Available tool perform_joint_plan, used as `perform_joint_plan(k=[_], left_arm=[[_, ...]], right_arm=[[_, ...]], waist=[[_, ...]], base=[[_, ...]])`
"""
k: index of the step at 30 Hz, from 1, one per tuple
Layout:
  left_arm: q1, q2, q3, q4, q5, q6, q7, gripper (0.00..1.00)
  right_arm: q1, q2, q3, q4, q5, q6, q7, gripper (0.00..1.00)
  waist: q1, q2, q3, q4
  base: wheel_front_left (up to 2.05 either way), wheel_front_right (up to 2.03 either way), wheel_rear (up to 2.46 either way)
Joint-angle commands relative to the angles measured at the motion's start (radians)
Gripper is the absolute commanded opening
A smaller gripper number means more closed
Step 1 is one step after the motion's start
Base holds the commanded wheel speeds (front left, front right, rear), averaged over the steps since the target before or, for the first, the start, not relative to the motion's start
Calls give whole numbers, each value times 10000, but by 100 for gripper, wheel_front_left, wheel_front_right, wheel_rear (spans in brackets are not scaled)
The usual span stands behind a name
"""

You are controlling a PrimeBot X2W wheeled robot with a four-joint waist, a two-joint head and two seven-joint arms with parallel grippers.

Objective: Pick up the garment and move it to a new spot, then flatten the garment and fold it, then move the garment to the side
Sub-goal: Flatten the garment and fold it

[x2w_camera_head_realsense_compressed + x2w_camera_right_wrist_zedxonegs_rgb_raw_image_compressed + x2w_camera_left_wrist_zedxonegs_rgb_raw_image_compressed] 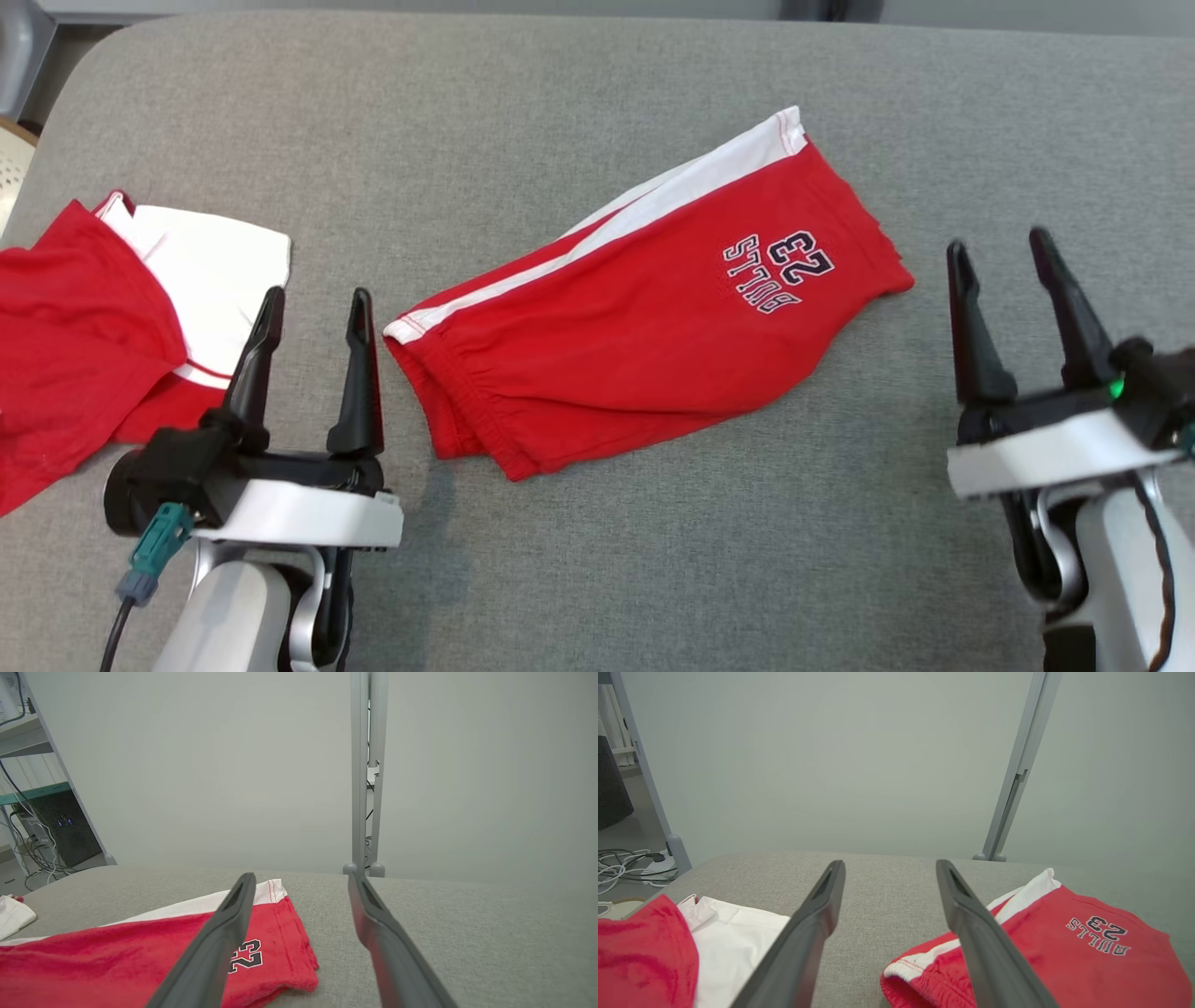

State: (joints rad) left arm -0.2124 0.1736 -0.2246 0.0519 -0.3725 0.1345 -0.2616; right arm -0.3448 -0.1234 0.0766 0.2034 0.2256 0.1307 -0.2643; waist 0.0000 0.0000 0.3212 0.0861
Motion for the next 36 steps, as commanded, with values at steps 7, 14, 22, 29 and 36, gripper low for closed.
perform_joint_plan(k=[7, 14, 22, 29, 36], left_arm=[[626, 20, 244, 113, 232, -51, -40, 100], [754, -21, 249, 296, 352, -186, -41, 100], [671, -97, 266, 386, 446, -261, -42, 100], [409, -172, 205, 336, 546, -342, -42, 100], [-20, -377, 73, 342, 635, -559, -39, 100]], right_arm=[[1223, 319, -329, -565, -373, 1, 0, 100], [1440, 402, -492, -597, -519, 1, 1, 100], [1412, 448, -617, -457, -709, 1, 1, 100], [949, 360, -580, -218, -754, 1, 88, 100], [-419, 29, -439, 1507, -725, 3, 540, 100]], waist=[[0, 0, -187, -171], [0, 0, -268, -200], [0, 0, -249, -165], [0, 0, -37, -13], [0, 0, 320, 347]], base=[[0, 0, 0], [0, 0, 0], [0, 0, 0], [0, 0, 0], [0, 0, 0]])
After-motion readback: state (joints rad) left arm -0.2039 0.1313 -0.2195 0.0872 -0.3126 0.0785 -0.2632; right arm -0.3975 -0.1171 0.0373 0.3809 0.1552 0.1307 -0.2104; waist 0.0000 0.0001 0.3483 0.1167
